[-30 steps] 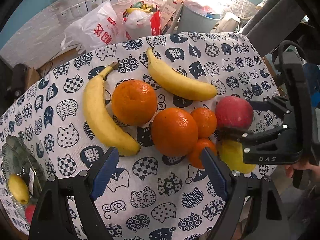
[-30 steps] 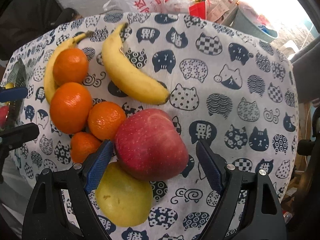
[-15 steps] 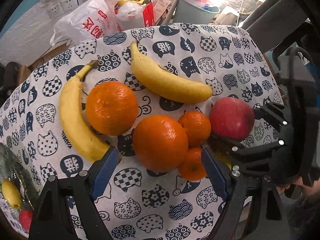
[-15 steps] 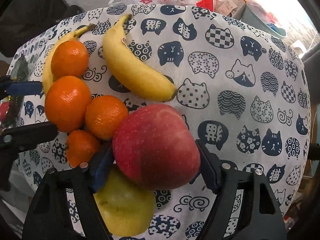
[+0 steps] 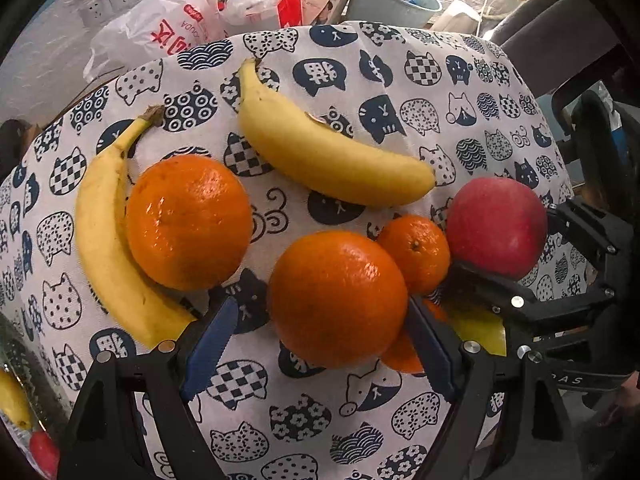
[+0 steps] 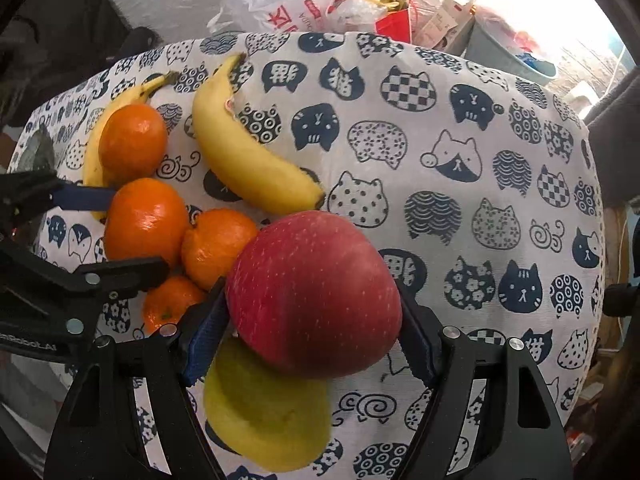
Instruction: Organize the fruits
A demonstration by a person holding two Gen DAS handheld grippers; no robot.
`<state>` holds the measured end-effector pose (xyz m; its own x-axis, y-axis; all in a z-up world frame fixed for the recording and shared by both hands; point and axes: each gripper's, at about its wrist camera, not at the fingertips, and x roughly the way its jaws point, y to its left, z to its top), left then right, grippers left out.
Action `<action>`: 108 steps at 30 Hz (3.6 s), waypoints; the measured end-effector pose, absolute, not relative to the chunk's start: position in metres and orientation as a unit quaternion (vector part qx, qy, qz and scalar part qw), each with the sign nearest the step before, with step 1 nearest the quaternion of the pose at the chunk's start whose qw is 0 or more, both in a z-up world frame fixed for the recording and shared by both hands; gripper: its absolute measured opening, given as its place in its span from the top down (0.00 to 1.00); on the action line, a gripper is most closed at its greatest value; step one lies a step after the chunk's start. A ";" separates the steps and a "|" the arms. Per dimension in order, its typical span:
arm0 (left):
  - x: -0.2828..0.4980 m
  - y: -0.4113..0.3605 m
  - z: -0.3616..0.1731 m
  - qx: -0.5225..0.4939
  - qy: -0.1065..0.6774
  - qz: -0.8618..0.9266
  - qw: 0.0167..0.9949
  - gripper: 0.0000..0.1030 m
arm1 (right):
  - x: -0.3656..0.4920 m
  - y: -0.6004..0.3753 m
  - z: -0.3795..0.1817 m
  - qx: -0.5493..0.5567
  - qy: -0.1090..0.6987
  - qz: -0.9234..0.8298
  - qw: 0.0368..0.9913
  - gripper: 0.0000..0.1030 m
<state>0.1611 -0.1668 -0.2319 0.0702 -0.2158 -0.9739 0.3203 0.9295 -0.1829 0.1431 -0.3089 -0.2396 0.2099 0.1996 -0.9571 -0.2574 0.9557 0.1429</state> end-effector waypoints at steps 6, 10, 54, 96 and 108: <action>0.160 -0.170 -0.230 0.037 0.648 -0.205 0.733 0.32 | 0.142 -0.307 -0.235 -0.028 0.607 0.144 0.781 0.25; 0.157 -0.172 -0.228 0.060 0.637 -0.200 0.742 0.33 | 0.139 -0.309 -0.231 -0.027 0.602 0.139 0.786 0.25; 0.081 -0.064 -0.092 0.042 0.525 -0.159 0.835 0.33 | 0.105 -0.274 -0.079 -0.023 0.460 0.151 0.875 0.26; 0.022 0.144 -0.108 -0.070 0.512 -0.014 0.856 0.33 | 0.117 -0.058 -0.066 -0.088 0.456 0.300 0.833 0.26; 0.039 0.164 -0.163 -0.099 0.559 -0.007 0.823 0.33 | 0.121 -0.006 -0.095 -0.114 0.475 0.322 0.811 0.26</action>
